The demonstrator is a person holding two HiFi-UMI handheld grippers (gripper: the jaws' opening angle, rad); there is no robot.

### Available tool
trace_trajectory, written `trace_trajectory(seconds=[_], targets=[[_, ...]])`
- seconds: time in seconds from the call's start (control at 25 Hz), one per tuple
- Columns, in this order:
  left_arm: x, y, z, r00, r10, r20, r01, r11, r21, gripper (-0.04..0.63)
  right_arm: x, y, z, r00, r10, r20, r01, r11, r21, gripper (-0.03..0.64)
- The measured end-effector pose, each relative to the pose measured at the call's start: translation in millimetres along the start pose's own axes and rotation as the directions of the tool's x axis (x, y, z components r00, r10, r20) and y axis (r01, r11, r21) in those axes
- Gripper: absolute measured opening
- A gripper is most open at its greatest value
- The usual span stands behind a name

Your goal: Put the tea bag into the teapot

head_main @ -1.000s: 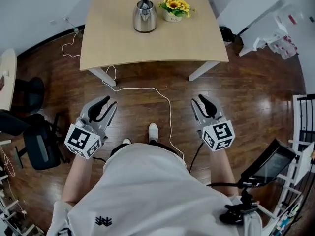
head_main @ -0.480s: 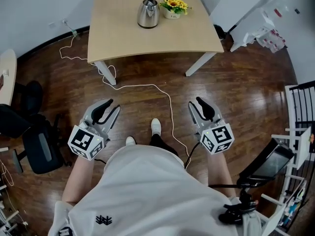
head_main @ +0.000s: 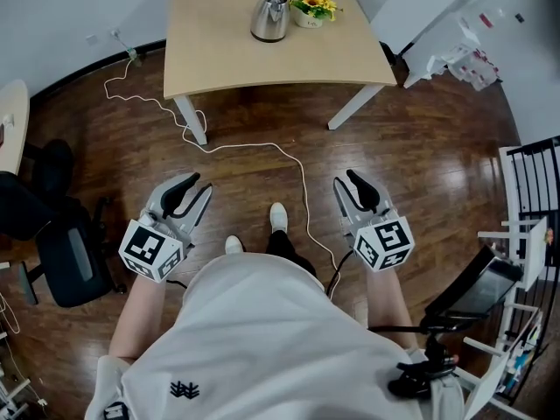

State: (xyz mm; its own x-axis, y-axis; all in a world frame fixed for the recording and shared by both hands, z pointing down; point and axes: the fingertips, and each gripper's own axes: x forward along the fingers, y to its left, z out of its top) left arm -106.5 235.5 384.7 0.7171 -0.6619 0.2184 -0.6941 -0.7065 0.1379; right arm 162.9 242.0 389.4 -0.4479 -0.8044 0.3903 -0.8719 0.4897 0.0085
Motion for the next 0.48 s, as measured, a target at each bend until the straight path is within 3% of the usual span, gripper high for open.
trace_trajectory(seconds=[0.48], targets=[[-25, -4, -13, 1.0, -0.022, 0.008, 0.022, 1.0, -0.003, 0.095, -6, 25, -4, 1.0, -0.025, 0.003, 0.025, 1.0, -0.012, 0.115]])
